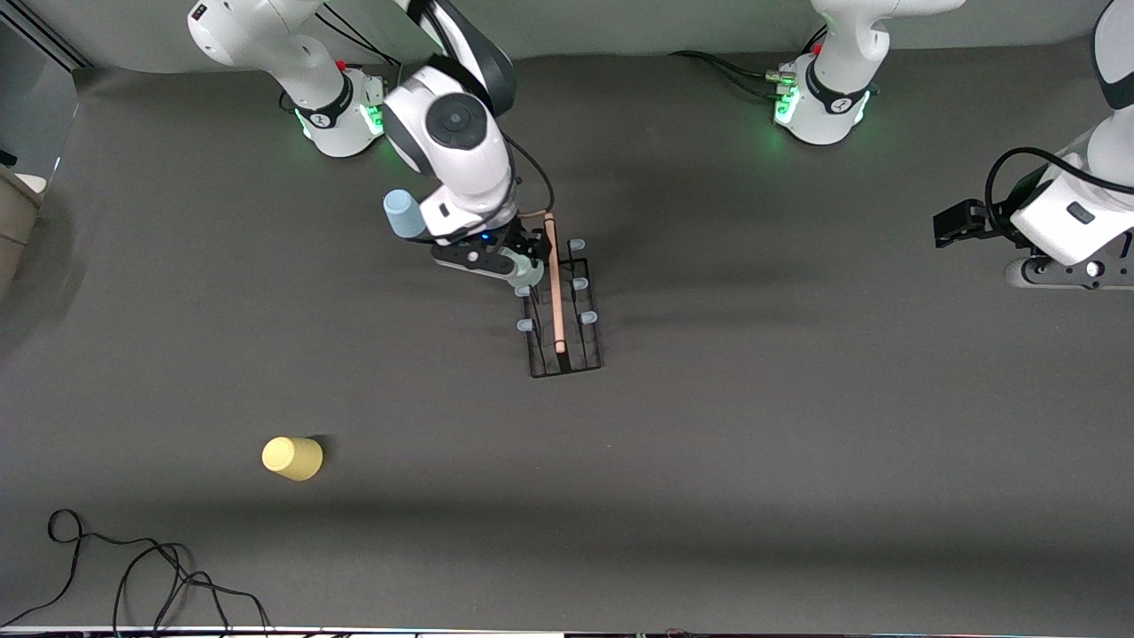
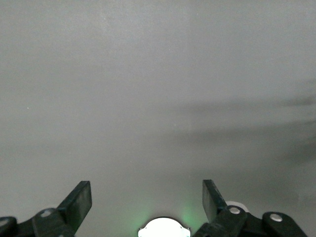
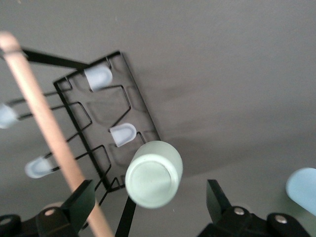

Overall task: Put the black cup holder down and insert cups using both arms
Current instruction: 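Carry the green cup to the rack and insert it on a peg, then release the green cup and move the right gripper to the yellow cup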

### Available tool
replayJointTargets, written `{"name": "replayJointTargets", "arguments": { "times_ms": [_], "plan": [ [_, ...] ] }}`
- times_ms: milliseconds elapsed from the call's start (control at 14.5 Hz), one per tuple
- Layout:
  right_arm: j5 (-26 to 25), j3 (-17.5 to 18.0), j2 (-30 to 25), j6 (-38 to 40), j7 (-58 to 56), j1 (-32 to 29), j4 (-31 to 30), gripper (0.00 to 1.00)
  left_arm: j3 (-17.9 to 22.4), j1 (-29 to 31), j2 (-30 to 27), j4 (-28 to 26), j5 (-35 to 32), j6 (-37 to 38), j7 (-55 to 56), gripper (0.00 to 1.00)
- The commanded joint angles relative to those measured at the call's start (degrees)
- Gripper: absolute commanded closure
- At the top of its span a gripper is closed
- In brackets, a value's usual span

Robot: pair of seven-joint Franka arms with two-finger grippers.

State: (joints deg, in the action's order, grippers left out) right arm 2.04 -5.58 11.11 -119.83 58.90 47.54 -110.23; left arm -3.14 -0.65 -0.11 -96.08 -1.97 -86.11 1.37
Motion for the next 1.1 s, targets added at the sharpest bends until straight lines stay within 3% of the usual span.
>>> {"name": "replayJointTargets", "arguments": {
  "times_ms": [0, 207, 413, 551, 689, 1033],
  "plan": [
    [0.42, -2.93, -0.3, 16.59, -2.98, 0.01, 13.59, 0.0, -0.11, 0.13, -1.12, -0.34, -0.4, 0.59, -0.84, 0.0],
    [0.42, -11.35, -1.44, 22.53, -18.05, -0.08, 17.86, 0.0, -0.11, 0.13, -1.12, -0.34, -0.4, 0.59, -0.84, 0.0],
    [0.5, -23.91, -0.92, 21.84, -39.75, -0.08, 18.21, 0.0, -0.02, 0.13, -1.12, -0.34, -0.4, 0.59, -0.84, 0.0],
    [0.5, -29.91, 0.66, 20.53, -52.77, -1.38, 19.35, 0.0, -0.02, 0.21, -1.12, -0.34, -0.4, 0.59, -0.84, 0.0],
    [2.33, -30.81, 2.59, 16.32, -63.33, -6.81, 19.18, 0.0, -0.11, 0.21, -1.12, -0.34, -0.4, 0.59, -0.84, 0.0],
    [16.39, -30.72, 14.79, 5.42, -78.3, -16.41, 19.35, 0.0, -0.02, 0.13, -1.12, -0.34, -0.4, 0.59, -0.84, 0.0]
  ]
}}
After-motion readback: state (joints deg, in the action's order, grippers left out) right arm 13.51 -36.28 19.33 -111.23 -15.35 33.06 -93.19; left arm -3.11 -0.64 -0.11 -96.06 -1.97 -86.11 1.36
